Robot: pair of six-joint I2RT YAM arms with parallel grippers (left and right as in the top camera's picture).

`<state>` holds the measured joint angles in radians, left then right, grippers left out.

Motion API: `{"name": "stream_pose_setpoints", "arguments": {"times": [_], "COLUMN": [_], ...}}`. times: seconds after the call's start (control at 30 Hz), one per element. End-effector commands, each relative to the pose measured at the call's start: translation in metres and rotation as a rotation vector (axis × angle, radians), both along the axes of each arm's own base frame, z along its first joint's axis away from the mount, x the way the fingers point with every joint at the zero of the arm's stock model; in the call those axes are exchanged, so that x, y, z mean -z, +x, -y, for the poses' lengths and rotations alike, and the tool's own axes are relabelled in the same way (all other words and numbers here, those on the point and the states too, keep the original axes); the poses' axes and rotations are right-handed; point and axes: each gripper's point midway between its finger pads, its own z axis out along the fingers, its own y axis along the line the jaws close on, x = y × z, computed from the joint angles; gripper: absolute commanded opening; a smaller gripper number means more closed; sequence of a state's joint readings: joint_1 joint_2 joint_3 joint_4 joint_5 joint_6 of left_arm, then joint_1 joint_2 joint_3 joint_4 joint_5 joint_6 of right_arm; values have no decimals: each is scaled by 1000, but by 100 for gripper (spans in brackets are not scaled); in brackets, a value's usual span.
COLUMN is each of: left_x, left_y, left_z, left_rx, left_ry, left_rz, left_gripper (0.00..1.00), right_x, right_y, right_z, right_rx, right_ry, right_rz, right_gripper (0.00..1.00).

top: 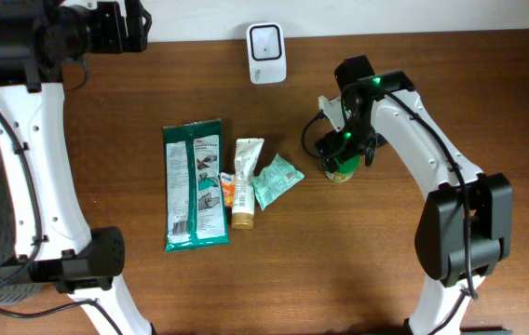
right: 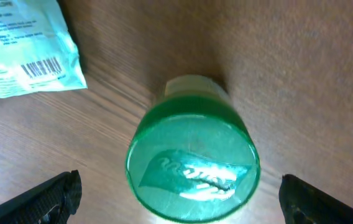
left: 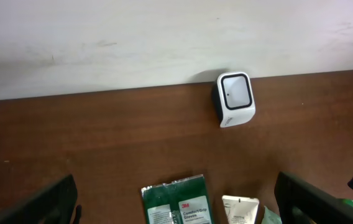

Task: Scan the item barcode
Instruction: 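Lower the right gripper over the green-lidded jar and grasp it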

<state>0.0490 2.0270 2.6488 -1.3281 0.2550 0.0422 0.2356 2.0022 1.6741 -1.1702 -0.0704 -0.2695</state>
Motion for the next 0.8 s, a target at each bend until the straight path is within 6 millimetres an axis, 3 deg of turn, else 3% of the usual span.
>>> {"name": "stream_pose_setpoints", "arguments": {"times": [0.0, 0.23, 0.4, 0.5, 0.77], "left_x": [-18, -18, -18, -18, -18], "left_y": [-8, -8, -8, -8, -8], "left_z": [2, 2, 2, 2, 2], "left_rx": [19, 19, 19, 19, 19], "left_ry": [7, 7, 7, 7, 7], "left_rz": [46, 46, 46, 46, 47], "left_gripper": [99, 99, 99, 99, 99], "right_x": [12, 32, 32, 26, 4], "right_y": [-6, -9, -5, 2, 17], "right_z": [0, 6, 6, 8, 9], "right_rx": [-65, -63, -56, 11, 200], "right_ry": [3, -23, -24, -25, 7], "right_rz": [-19, -15, 0, 17, 49], "right_gripper": [98, 98, 81, 72, 59]}}
